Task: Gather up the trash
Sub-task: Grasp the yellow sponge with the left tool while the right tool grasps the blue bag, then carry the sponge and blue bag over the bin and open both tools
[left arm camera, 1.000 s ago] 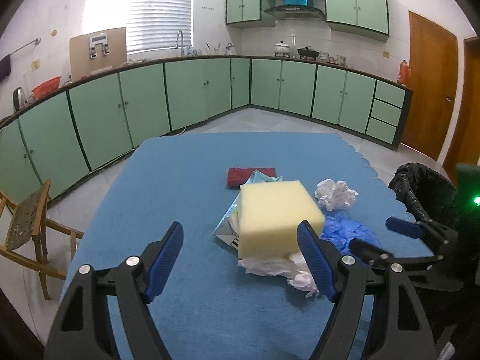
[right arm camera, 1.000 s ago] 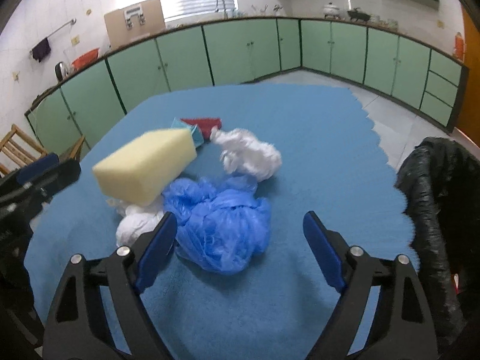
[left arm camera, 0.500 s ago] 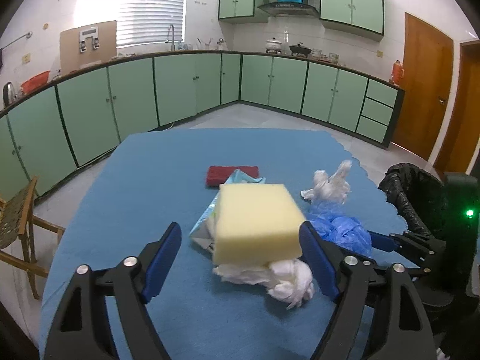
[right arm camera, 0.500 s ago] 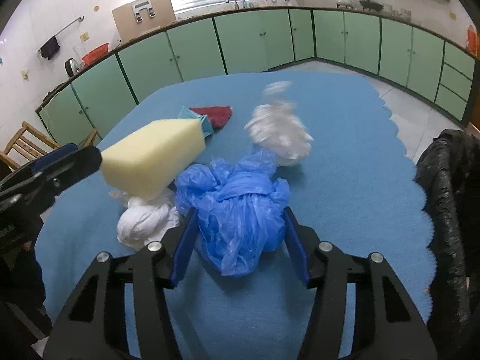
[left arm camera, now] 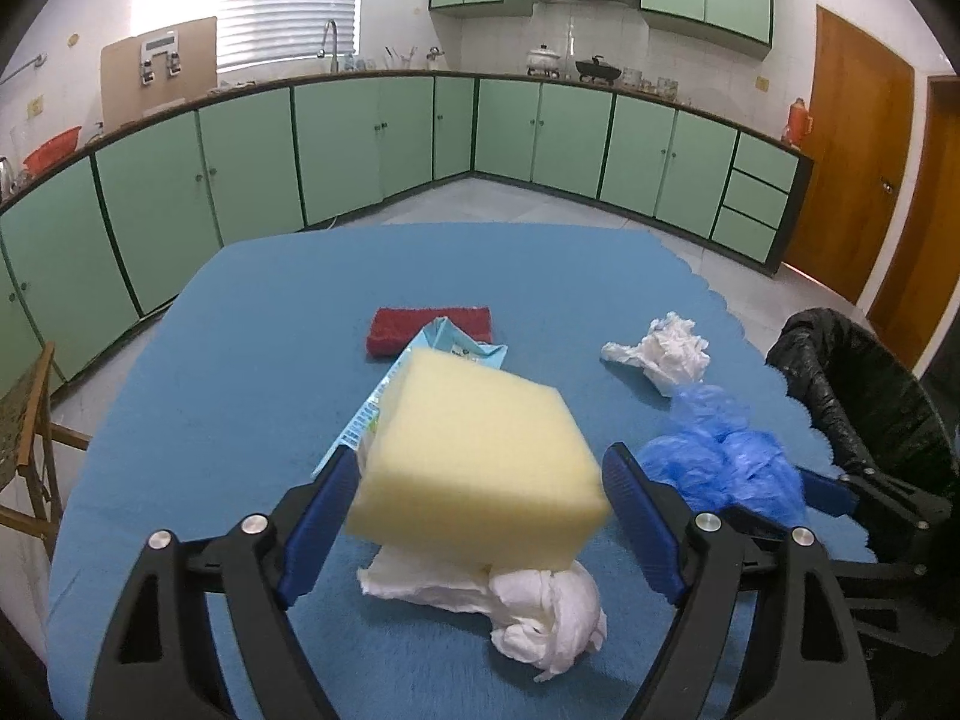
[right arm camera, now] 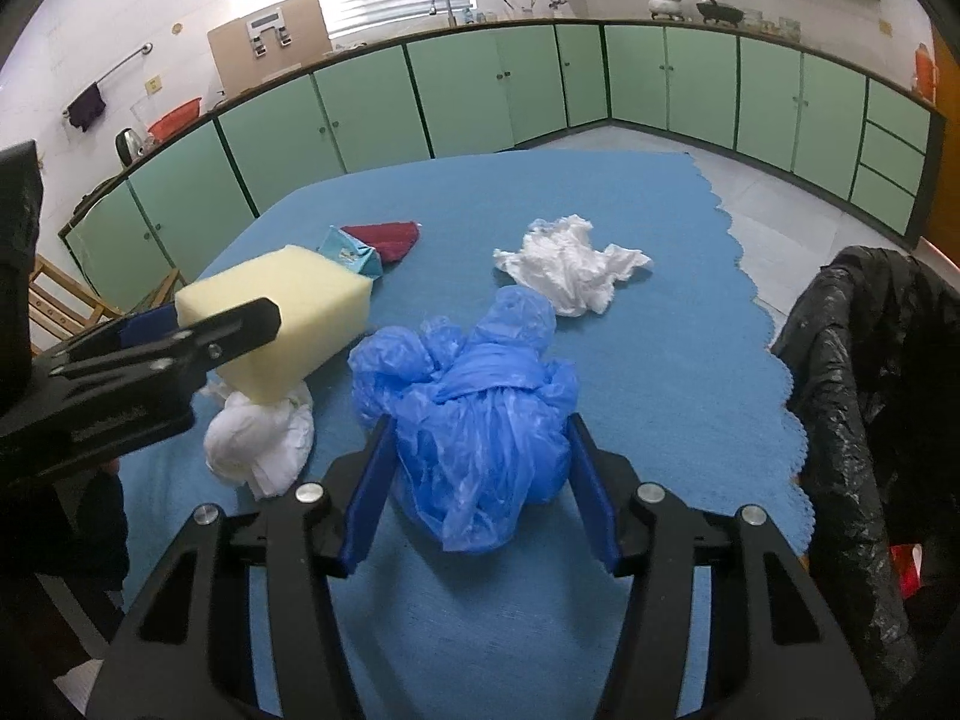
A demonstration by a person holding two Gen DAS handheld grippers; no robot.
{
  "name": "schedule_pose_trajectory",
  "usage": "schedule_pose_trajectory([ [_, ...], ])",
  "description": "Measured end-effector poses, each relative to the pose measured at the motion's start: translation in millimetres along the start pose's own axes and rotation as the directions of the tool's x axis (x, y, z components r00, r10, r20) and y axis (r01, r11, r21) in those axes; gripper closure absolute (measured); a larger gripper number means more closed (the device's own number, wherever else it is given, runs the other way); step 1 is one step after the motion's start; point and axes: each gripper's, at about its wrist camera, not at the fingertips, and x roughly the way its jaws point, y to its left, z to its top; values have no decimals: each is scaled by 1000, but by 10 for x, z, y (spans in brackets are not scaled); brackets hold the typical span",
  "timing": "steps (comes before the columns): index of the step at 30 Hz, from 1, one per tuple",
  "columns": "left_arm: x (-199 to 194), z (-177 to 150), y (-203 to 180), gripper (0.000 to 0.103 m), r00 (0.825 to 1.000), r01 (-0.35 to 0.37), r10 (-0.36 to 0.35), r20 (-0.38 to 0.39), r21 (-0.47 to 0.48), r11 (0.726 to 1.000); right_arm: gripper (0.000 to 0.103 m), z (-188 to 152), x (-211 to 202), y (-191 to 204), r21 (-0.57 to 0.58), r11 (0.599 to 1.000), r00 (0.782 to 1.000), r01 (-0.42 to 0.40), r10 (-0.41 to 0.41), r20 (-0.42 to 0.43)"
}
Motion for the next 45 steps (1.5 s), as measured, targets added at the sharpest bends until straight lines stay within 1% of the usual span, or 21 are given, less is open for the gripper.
schedule_pose_trajectory([
  [1,12,-5,-9,20,1000,-2,2,0,4,1000,49,-2,-5,-11,3,1000,1000,2,-2,2],
  [4,21,-16,-36,25,1000,-7,7,7,14,1000,49,11,-34,-43,14,1000,1000,12,-12,9],
  [8,-22,-11,1,31,1000,-7,7,11,-1,1000,49,14,-106,-96,28,999,999,24,-24,21],
  [10,-66,11,28,42,1000,-8,8,19,-13,1000,49,6,-148,-118,31,999,999,25,-26,26],
  [11,-97,23,41,43,1000,-8,9,23,-20,1000,49,10,-166,-121,32,999,999,26,-27,29],
  [13,-148,42,69,51,1000,3,-2,30,-27,1000,49,28,-209,-122,34,999,999,26,-27,37],
  [19,-260,63,94,57,999,11,-9,42,-35,999,49,66,-283,-102,33,999,998,23,-25,51],
  [25,-410,70,88,60,998,29,-26,64,-58,998,49,98,-375,-117,36,999,997,27,-29,66],
  [34,-691,148,-65,60,993,49,-46,111,-26,998,49,239,-744,-68,24,999,989,27,-31,146],
  [39,-905,199,-188,60,986,60,-61,156,15,998,49,317,-976,-67,21,999,982,25,-28,188],
  [45,-1083,229,-265,60,979,78,-82,187,28,997,49,333,-1216,-94,40,999,973,9,-18,228],
])
